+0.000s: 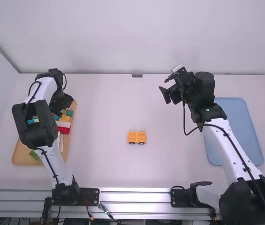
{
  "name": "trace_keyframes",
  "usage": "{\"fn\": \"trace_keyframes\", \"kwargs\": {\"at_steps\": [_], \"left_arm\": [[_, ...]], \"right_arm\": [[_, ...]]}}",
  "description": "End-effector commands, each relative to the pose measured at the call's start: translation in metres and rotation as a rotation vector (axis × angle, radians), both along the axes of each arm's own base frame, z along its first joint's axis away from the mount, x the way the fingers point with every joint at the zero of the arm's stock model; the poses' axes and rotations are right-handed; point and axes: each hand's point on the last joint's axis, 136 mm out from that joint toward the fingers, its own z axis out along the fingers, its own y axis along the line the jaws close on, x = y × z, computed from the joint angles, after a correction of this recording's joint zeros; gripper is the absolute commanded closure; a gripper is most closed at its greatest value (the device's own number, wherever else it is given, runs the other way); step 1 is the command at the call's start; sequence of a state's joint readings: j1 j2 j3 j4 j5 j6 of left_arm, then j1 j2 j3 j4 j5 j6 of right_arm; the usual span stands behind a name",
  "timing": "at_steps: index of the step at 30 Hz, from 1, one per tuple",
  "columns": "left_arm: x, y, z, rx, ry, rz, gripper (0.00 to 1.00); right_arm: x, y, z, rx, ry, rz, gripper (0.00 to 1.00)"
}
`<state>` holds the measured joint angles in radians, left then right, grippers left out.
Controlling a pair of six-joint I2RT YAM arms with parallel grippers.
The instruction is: Assemble lego blocks to make yellow taxi
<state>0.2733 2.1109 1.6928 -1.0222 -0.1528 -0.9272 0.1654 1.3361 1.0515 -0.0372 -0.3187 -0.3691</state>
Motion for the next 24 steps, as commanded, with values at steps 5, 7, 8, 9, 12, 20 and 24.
{"fn": "trace_keyframes", "kwargs": {"at_steps": [5, 7, 8, 9, 12, 20, 24], "left_arm": [[-0.010, 0.009, -0.003, -0.014, -0.020, 0.045, 0.41], [-0.012, 0.010, -0.011, -0.040, -0.027, 0.060, 0.40], [-0.011, 0.008, -0.017, -0.073, -0.046, 0.059, 0.41], [-0.009, 0.007, -0.020, -0.087, -0.060, 0.052, 0.41], [-0.003, 0.005, -0.029, -0.137, -0.106, 0.041, 0.45], [-0.003, 0.005, -0.033, -0.139, -0.114, 0.042, 0.47], [-0.007, 0.005, -0.035, -0.137, -0.100, 0.043, 0.48]], "right_arm": [[0.001, -0.001, 0.019, 0.008, -0.041, -0.005, 0.01], [0.001, -0.001, 0.019, 0.008, -0.040, -0.005, 0.01], [0.001, -0.001, 0.018, 0.007, -0.040, -0.005, 0.01], [0.001, -0.001, 0.018, 0.007, -0.038, -0.005, 0.01], [0.001, -0.001, 0.017, 0.007, -0.040, -0.005, 0.01], [0.000, -0.001, 0.014, 0.007, -0.035, -0.005, 0.01], [0.000, -0.001, 0.014, 0.007, -0.035, -0.005, 0.01]]}}
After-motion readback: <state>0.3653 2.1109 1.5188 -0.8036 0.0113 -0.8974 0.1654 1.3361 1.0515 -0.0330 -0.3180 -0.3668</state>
